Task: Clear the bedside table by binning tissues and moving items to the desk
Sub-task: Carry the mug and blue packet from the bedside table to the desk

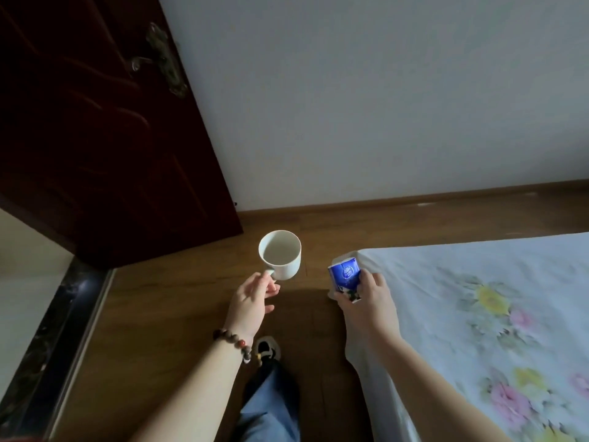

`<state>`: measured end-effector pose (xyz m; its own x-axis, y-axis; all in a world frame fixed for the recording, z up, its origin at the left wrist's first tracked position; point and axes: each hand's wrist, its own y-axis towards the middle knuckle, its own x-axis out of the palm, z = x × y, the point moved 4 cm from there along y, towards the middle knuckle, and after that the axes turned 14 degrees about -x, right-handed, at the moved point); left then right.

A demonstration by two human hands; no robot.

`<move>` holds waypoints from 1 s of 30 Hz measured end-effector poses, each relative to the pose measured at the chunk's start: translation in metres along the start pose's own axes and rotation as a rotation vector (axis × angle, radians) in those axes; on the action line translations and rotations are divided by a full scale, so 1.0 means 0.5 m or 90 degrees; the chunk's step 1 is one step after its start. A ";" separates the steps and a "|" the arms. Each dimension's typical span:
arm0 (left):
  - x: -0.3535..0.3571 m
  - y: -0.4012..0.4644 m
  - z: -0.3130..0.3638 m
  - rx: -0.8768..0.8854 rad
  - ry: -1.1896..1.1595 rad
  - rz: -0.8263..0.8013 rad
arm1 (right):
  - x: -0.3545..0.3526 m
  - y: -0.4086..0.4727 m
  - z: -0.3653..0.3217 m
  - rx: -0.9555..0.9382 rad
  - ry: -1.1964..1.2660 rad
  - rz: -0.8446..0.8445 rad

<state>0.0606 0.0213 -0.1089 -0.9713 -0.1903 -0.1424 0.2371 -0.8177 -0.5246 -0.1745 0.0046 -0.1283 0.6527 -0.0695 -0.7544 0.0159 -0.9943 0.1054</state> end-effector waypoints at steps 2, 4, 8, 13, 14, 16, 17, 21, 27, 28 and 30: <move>-0.007 0.100 0.038 -0.003 -0.006 -0.010 | 0.042 0.095 -0.007 0.004 0.001 -0.007; -0.016 0.197 0.089 -0.004 0.001 -0.030 | 0.074 0.192 -0.025 0.008 -0.005 -0.004; -0.041 0.365 0.211 0.027 0.062 -0.078 | 0.105 0.374 -0.065 0.032 -0.023 0.007; -0.006 0.522 0.346 0.053 0.102 -0.134 | 0.089 0.532 -0.075 0.064 -0.049 0.061; 0.011 0.548 0.366 0.054 0.106 -0.145 | 0.084 0.554 -0.069 0.074 -0.053 0.069; 0.051 0.597 0.402 0.052 0.123 -0.171 | 0.073 0.593 -0.048 0.099 -0.057 0.088; 0.074 0.622 0.418 0.048 0.132 -0.187 | 0.067 0.612 -0.034 0.116 -0.058 0.098; 0.190 0.713 0.473 0.039 0.165 -0.262 | 0.042 0.686 0.046 0.198 -0.052 0.146; 0.430 0.840 0.562 0.031 0.207 -0.375 | -0.029 0.800 0.207 0.305 -0.052 0.253; 0.477 0.856 0.580 0.033 0.220 -0.393 | -0.044 0.817 0.235 0.325 -0.050 0.271; 0.572 0.885 0.619 0.040 0.250 -0.427 | -0.079 0.848 0.290 0.366 -0.037 0.305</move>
<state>-0.1173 -0.5631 -0.1220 -0.8272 0.5522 -0.1039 -0.4117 -0.7215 -0.5567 -0.3034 -0.4261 -0.1474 0.4470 -0.4936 -0.7460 -0.6683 -0.7386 0.0882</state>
